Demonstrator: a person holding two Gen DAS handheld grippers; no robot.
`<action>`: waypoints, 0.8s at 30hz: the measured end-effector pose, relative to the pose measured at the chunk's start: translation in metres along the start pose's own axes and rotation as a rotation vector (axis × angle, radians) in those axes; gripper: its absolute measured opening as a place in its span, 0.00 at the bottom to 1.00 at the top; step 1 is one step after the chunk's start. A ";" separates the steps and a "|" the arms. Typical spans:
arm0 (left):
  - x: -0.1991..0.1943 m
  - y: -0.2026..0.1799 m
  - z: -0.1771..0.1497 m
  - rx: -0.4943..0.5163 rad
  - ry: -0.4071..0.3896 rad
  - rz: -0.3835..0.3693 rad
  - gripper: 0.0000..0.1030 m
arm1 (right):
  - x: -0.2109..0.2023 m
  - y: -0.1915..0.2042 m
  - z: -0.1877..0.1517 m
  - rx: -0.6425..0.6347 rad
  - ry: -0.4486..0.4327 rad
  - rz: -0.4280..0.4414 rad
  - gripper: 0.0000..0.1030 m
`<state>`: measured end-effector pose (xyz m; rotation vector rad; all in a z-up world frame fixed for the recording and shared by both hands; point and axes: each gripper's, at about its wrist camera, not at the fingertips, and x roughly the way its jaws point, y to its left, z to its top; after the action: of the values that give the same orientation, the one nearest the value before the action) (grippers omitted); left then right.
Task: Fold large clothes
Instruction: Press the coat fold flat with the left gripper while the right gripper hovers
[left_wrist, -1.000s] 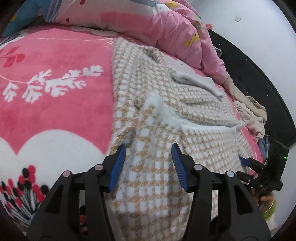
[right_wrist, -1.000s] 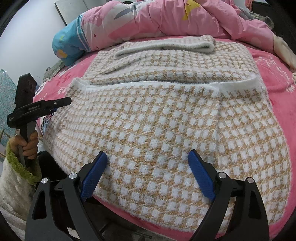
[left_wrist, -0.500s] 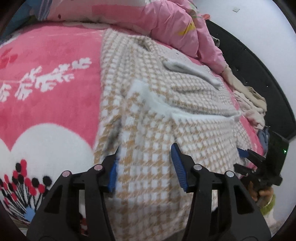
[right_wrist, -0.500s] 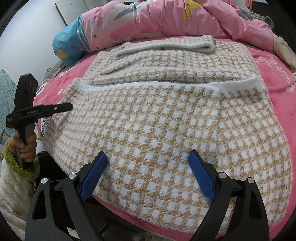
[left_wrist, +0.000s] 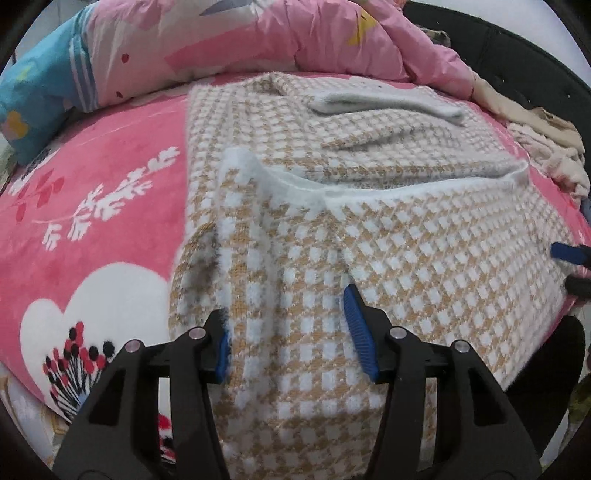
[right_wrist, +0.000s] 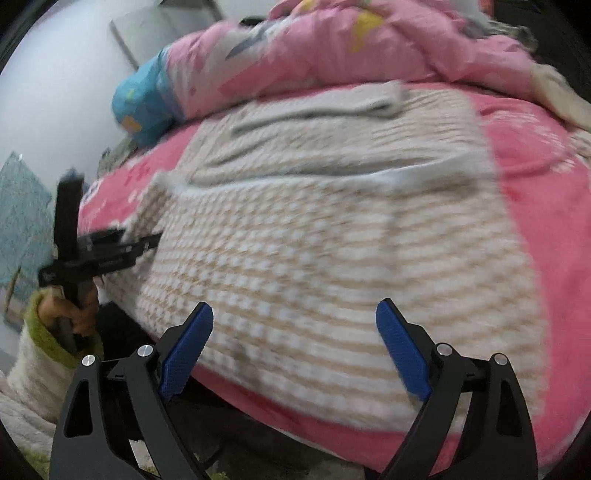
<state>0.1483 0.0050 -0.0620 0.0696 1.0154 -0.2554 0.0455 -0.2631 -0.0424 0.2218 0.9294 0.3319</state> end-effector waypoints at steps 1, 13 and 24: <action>-0.001 0.001 0.000 -0.009 -0.003 -0.001 0.49 | -0.008 -0.011 0.003 0.027 -0.021 0.001 0.85; -0.001 0.001 -0.002 -0.021 -0.012 0.010 0.50 | 0.014 -0.073 0.074 0.091 -0.040 0.012 0.75; 0.000 0.001 -0.002 -0.019 -0.012 0.009 0.52 | 0.010 -0.096 0.038 0.118 0.101 0.095 0.69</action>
<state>0.1466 0.0061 -0.0628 0.0554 1.0050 -0.2377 0.0997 -0.3504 -0.0589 0.3605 1.0412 0.3788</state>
